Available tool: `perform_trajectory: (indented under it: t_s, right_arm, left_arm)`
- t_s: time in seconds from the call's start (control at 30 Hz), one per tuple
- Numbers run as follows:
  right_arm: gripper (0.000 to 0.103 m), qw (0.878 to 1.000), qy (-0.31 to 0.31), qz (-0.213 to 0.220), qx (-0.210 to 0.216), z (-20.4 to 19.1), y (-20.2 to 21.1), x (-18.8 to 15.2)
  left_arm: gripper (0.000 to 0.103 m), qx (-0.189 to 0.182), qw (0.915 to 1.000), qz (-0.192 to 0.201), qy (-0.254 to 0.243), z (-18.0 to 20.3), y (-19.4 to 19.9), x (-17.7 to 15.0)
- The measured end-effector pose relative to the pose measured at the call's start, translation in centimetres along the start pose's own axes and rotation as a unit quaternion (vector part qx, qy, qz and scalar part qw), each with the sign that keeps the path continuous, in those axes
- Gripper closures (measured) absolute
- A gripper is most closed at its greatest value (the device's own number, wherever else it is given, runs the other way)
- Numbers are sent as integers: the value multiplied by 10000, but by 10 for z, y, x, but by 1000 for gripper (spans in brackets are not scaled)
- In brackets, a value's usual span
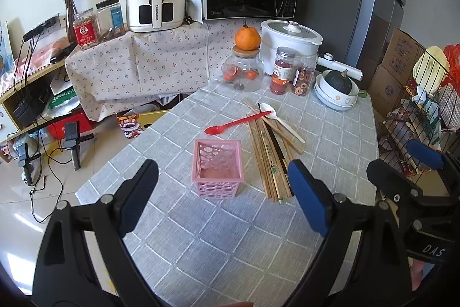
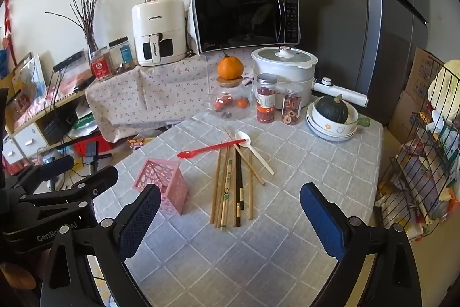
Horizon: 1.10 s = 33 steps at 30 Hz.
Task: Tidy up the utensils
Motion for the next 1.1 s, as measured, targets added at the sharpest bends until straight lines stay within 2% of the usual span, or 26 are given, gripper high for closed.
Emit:
perform_trajectory:
  t_s: [1.1]
  right_arm:
    - [4,10000,-8,-29,-34,1,-3,-2]
  left_arm:
    - [12,-76,9999,-67,64,2,-1,-5]
Point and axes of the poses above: each gripper's, at about its wrist camera, not at the fingertips, and y roughly against the way its jaws point, z to its right, x to its top, the point moved 9 cm from there along -y, roughly the way its jaws point, and after that the axes turned 11 degrees about -y, right-handed, at the moved point
